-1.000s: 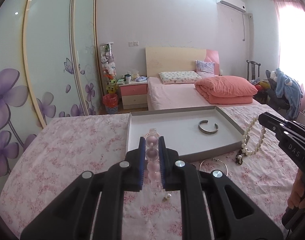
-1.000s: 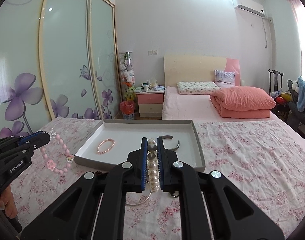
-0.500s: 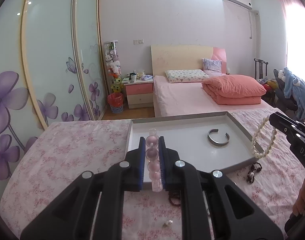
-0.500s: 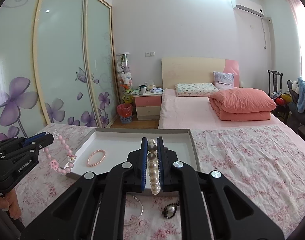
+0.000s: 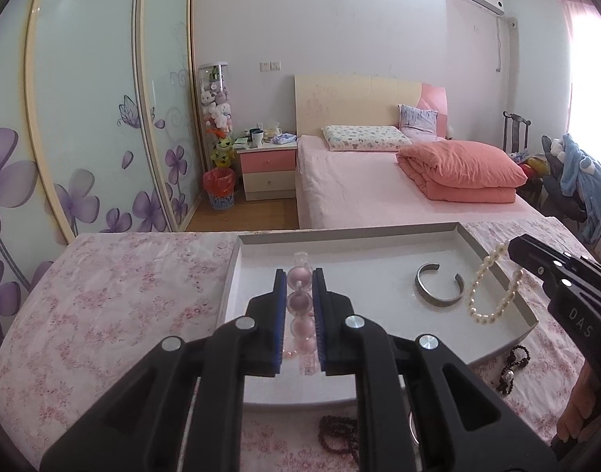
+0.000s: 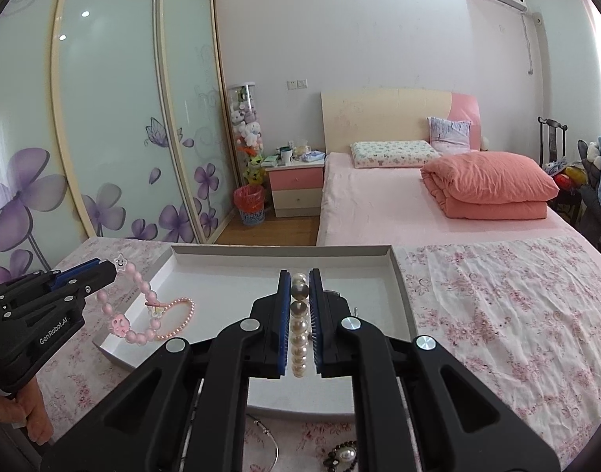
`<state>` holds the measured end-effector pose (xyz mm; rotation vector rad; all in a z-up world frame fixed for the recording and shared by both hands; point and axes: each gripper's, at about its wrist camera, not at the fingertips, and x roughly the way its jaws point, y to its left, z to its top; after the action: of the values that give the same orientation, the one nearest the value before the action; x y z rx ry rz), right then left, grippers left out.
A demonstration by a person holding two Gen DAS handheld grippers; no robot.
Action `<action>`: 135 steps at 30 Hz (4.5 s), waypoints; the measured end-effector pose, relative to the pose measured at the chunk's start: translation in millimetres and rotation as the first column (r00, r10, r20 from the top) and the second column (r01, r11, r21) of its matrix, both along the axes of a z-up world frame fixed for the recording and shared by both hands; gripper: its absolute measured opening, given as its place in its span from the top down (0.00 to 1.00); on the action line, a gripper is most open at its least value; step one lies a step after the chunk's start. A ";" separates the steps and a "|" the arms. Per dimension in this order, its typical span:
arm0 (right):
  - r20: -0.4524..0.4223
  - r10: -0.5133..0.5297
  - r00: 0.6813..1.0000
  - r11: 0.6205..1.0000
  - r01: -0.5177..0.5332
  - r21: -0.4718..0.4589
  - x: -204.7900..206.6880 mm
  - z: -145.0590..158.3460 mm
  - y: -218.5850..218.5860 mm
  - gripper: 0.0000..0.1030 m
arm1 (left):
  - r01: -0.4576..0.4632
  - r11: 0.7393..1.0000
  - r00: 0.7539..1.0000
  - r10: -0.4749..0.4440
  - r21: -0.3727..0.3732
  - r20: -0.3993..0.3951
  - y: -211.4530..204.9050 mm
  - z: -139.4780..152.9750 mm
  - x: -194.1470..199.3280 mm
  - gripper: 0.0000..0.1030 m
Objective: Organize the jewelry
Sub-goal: 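Carry both bracelets over the grey tray and release them inside, then grasp the black-bead pearl bracelet with the right tool while the left tool grasps the loose pearl, then lift the bracelet and pearl and carry them over the grey tray with both tools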
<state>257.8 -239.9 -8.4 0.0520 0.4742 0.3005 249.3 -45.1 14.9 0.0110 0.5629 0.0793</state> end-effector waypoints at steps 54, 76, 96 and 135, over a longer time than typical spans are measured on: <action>-0.266 -0.048 0.963 0.997 0.032 -0.065 -24.2 -48.7 -39.8 0.65 | 0.048 0.997 0.995 -0.053 -0.064 -0.085 39.0 -31.2 -60.8 0.67; -0.386 -0.131 0.913 0.990 0.099 -0.103 -12.9 -80.4 -53.2 0.64 | 0.128 0.987 0.974 -0.143 -0.092 -0.177 33.5 -64.5 -87.5 0.53; -0.389 -0.083 0.918 0.996 0.059 -0.073 -30.5 -79.3 -47.7 0.84 | 0.191 0.977 0.954 -0.206 -0.091 -0.218 18.5 -73.9 -94.6 0.48; -0.382 -0.093 0.920 0.992 0.055 -0.109 -32.3 -78.2 -42.3 0.84 | 0.060 0.998 0.943 -0.068 -0.035 -0.327 15.8 -89.0 -57.1 0.87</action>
<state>225.4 -282.2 -86.6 0.0346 0.8780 0.1912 192.2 -29.3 -74.1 0.0187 0.8969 0.0067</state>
